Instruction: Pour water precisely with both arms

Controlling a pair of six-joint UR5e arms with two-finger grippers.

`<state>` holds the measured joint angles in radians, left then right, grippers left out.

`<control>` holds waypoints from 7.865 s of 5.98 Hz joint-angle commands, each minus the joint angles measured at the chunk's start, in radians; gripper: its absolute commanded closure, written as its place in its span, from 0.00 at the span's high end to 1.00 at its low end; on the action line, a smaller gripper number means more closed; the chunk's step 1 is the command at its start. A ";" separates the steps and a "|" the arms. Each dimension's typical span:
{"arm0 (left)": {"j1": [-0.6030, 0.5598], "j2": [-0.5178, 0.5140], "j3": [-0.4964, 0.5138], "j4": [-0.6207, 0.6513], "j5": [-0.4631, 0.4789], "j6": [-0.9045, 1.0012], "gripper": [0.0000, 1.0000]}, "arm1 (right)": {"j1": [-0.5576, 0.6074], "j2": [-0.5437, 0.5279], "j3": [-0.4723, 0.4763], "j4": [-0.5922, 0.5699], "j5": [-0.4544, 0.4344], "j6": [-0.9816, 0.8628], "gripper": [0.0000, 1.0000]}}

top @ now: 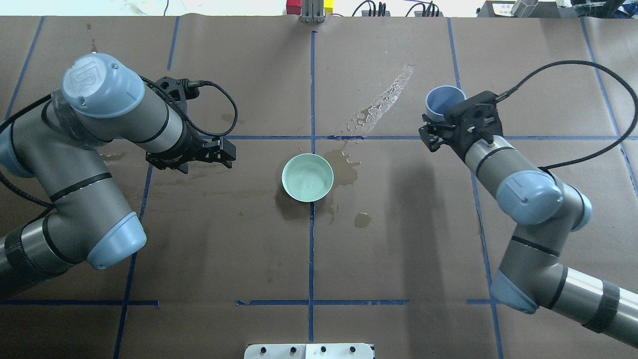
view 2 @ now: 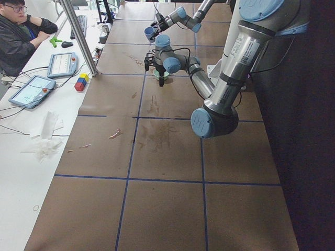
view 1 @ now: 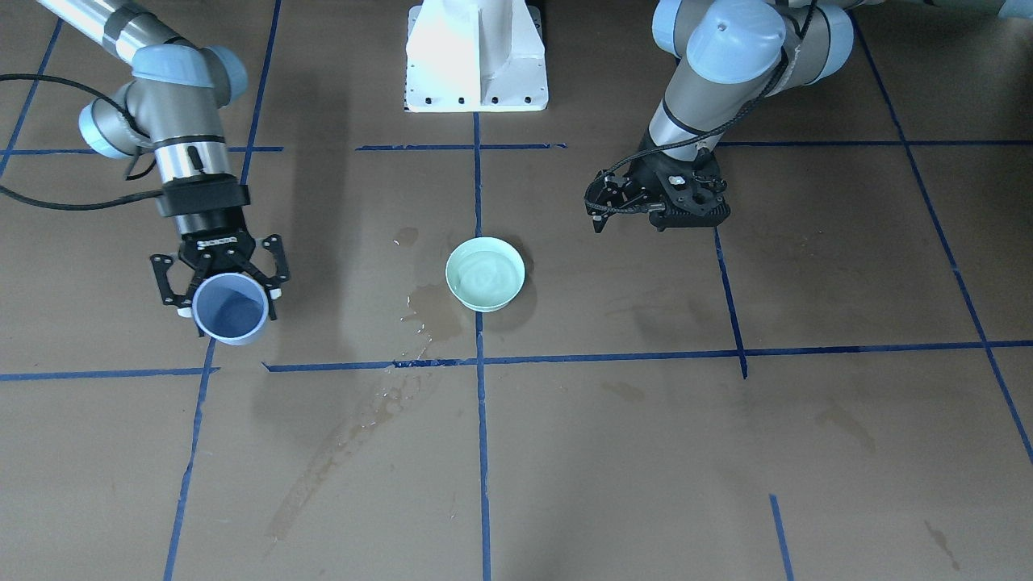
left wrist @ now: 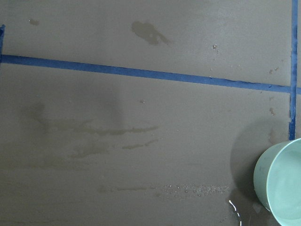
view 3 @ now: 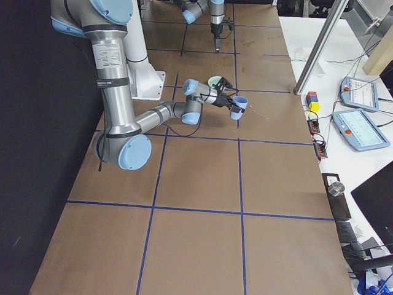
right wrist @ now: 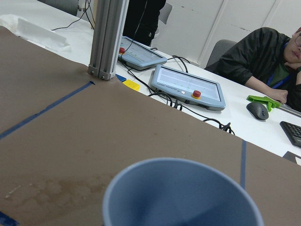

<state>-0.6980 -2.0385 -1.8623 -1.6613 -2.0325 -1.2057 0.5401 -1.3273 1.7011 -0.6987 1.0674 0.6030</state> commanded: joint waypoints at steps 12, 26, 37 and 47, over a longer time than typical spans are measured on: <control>0.000 0.000 -0.009 0.000 -0.003 -0.002 1.00 | -0.301 0.376 -0.132 -0.648 -0.610 -0.668 0.00; 0.000 0.000 -0.006 0.000 -0.003 0.002 1.00 | -0.330 0.385 -0.143 -0.653 -0.681 -0.807 0.00; -0.002 0.000 -0.009 0.000 -0.003 0.002 1.00 | -0.338 0.387 -0.133 -0.639 -0.679 -0.790 0.02; -0.002 0.000 -0.008 0.000 -0.003 0.002 1.00 | -0.151 0.251 0.063 -0.321 -0.140 0.271 0.00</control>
<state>-0.6990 -2.0387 -1.8699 -1.6613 -2.0356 -1.2042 0.3646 -1.0428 1.7368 -1.0216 0.8858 0.7783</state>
